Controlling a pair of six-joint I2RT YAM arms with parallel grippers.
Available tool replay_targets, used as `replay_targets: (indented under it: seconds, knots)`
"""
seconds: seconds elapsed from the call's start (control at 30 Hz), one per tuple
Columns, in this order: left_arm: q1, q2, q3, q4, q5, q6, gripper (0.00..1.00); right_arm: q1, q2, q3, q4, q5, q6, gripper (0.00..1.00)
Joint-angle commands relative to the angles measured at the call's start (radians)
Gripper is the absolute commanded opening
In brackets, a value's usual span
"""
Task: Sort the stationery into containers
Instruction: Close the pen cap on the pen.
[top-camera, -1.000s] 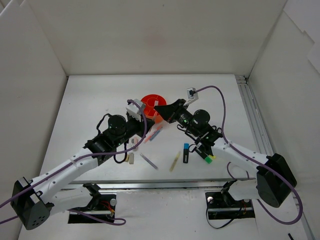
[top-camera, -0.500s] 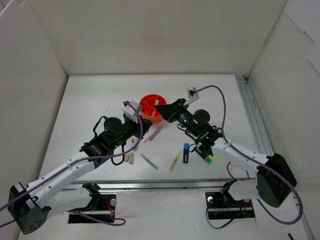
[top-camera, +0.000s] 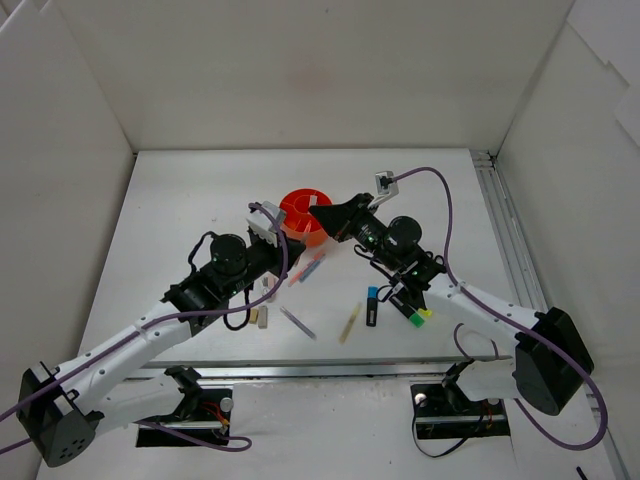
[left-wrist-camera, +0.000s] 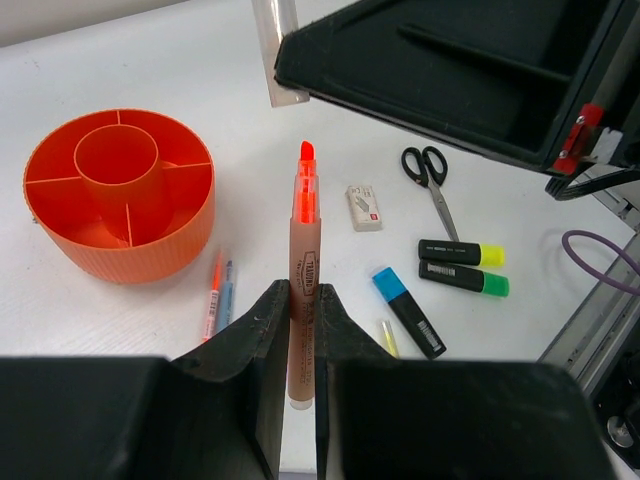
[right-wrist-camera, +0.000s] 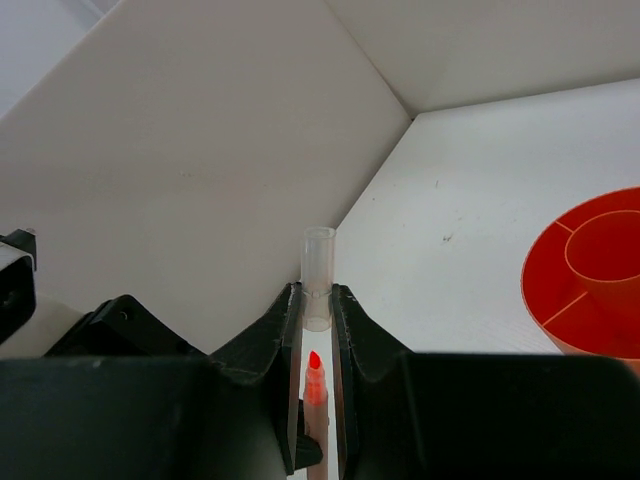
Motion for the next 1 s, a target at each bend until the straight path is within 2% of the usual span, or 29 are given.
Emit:
replay_targets:
  seconds: [0.0, 0.97]
  knots:
    - [-0.003, 0.004, 0.034, 0.057, 0.004, 0.011, 0.00, 0.000, -0.031, 0.066, 0.097, -0.011, -0.015, 0.00]
    - [-0.003, -0.015, 0.022, 0.066, -0.042, 0.008, 0.00, 0.020, -0.005, 0.024, 0.094, -0.024, -0.042, 0.00]
